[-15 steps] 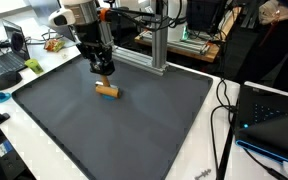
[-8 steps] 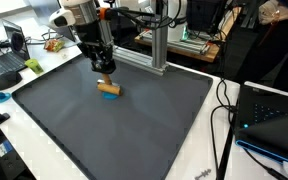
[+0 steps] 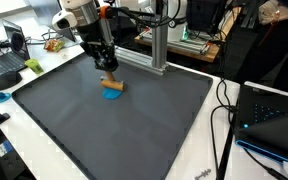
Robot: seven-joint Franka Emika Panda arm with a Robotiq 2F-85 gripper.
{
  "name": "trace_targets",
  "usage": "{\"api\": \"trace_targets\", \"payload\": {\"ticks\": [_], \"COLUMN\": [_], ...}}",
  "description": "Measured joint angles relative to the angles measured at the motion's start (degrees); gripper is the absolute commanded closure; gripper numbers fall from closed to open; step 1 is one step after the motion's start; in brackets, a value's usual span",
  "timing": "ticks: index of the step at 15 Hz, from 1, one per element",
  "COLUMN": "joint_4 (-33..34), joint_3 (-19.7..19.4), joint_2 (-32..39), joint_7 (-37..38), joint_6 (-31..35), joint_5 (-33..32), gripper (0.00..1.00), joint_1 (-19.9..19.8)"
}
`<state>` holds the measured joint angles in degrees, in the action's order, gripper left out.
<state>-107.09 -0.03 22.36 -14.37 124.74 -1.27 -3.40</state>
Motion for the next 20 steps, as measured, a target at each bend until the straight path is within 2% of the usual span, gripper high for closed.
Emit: {"api": "trace_targets", "payload": {"ticks": [6,9,16,20], "joint_4": [-0.4,-4.1,-20.1,-25.4], "joint_3": [-0.1,-0.2,0.4,1.9], "joint_2": [-0.3,-2.8,-19.7,-29.5], "joint_7": [0.2,1.3,11.1,15.8], "joint_6": [-2.0,-1.9,-0.7,-1.0], "joint_5": [-0.5,-1.6,-7.2,-8.2], "gripper": [0.78,0.78,0.78,0.78], "joint_1": [0.0,0.1,3.6,4.8]}}
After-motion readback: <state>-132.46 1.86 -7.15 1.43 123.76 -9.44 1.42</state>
